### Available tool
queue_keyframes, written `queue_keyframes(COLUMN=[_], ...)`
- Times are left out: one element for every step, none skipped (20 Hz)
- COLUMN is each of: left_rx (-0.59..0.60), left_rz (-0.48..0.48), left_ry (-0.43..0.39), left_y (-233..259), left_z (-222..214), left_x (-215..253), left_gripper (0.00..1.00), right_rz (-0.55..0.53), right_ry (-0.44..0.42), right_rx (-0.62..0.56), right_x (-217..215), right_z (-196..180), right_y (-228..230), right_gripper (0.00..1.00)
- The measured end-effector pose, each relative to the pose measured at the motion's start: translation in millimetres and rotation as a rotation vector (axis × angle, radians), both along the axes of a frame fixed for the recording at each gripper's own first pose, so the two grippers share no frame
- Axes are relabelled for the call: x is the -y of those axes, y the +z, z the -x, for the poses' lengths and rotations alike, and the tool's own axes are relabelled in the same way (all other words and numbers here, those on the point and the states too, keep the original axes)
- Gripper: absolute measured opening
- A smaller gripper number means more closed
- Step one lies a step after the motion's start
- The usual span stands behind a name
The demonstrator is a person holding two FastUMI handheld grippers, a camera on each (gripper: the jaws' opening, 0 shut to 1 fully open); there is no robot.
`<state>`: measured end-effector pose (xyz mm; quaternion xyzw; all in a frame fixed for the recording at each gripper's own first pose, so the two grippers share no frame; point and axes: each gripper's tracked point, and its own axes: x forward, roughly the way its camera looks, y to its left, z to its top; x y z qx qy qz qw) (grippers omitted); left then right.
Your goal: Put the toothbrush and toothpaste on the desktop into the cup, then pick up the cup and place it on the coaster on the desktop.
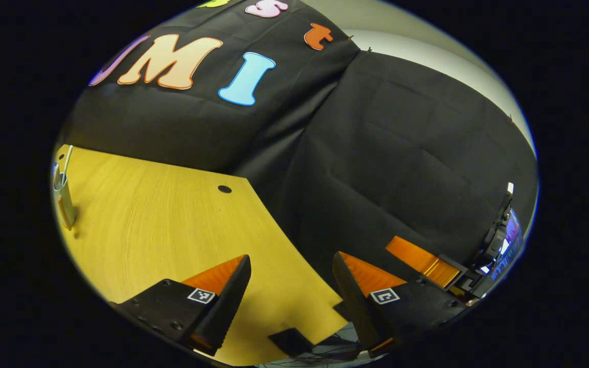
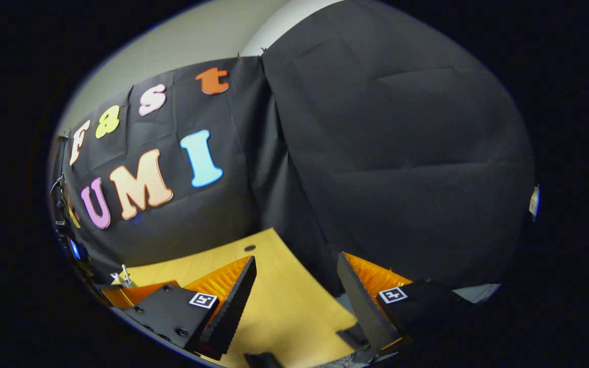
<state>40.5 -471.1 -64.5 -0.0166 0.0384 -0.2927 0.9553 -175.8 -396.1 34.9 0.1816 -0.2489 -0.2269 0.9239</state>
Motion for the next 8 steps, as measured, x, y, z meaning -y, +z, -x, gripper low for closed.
queue_keyframes(left_rx=[0.027, 0.047, 0.057, 0.058, 0.064, 0.063, 0.054, 0.058], left_rz=[0.002, -0.003, -0.016, -0.031, -0.041, -0.045, -0.046, -0.043], left_ry=[0.056, 0.12, 0.184, 0.249, 0.306, 0.35, 0.383, 0.408], left_y=[-3, -8, -16, -27, -36, -43, -52, -56], left_z=[-15, -33, -53, -73, -92, -109, -124, -136], left_x=[5, 6, 5, 2, -2, -4, -6, -8], left_gripper=[0.94, 0.94, 0.93, 0.93, 0.94, 0.94, 0.94, 0.94], right_rz=[0.018, 0.043, 0.067, 0.083, 0.094, 0.098, 0.097, 0.101], right_ry=[-0.007, -0.01, -0.016, -0.018, -0.013, -0.004, 0.014, 0.035], right_rx=[0.026, 0.046, 0.056, 0.064, 0.068, 0.069, 0.063, 0.057], right_x=[15, 28, 42, 54, 65, 73, 82, 85], right_z=[-6, -15, -25, -37, -51, -67, -90, -108], right_y=[9, 15, 19, 21, 22, 21, 19, 17], right_gripper=[0.98, 0.98, 0.98, 0.98, 0.98, 0.98, 0.98, 0.98])
